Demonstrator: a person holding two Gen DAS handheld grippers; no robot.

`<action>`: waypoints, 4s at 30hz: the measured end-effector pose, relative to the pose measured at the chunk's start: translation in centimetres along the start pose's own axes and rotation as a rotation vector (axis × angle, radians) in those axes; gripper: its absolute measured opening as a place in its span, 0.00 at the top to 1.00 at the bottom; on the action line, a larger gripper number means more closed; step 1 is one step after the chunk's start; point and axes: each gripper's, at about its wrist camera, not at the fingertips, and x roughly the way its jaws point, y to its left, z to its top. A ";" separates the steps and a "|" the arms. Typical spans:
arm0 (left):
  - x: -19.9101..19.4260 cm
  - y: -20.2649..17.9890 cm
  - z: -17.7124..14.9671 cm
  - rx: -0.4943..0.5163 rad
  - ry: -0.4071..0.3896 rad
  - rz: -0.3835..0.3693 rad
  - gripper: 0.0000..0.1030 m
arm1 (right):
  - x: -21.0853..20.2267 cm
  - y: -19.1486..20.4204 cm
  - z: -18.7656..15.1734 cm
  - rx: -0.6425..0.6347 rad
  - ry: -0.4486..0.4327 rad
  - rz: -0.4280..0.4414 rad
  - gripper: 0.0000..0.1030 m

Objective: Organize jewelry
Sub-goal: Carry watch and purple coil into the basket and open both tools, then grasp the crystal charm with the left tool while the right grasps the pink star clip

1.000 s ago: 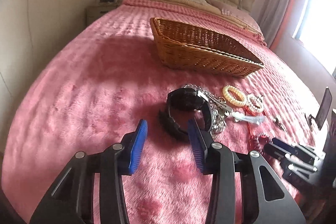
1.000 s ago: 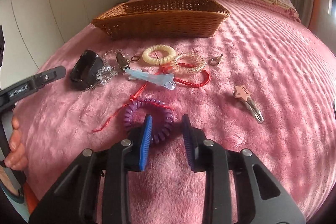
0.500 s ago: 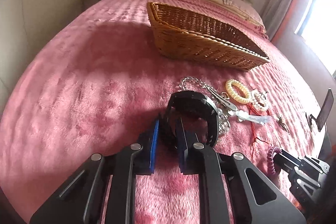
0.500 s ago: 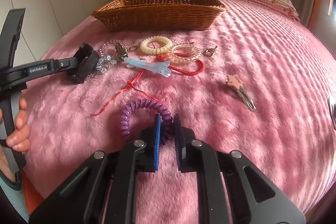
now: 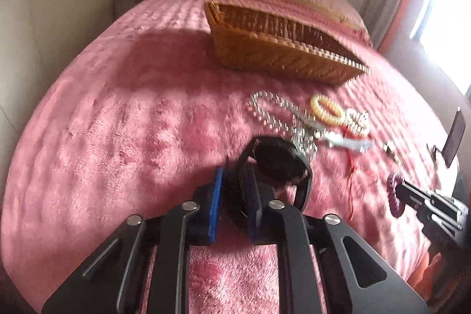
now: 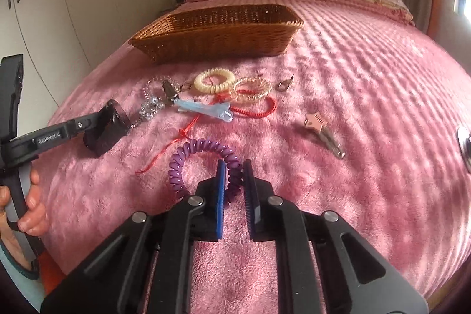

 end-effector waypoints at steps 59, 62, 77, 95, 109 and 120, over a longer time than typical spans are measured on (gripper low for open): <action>-0.1 -6.0 16.9 0.101 -0.217 0.008 0.64 | 5.8 -2.1 21.4 0.040 -0.083 0.008 0.56; -3.8 -6.5 15.5 0.108 -0.264 -0.018 0.64 | 1.4 -1.8 20.2 0.006 -0.154 0.006 0.56; -6.8 -5.5 5.4 0.134 -0.261 -0.052 0.60 | -2.7 -4.8 8.7 -0.059 -0.165 -0.062 0.56; 4.0 -3.3 2.6 0.021 0.070 -0.172 0.61 | 3.1 -7.7 2.3 -0.014 0.010 -0.112 0.56; 3.0 -3.5 1.7 0.036 0.043 -0.184 0.93 | 2.9 -5.1 1.8 -0.065 0.009 -0.076 0.88; -1.1 -0.6 -0.4 0.003 -0.010 -0.307 0.94 | 1.9 -1.7 1.0 -0.024 -0.010 0.045 0.88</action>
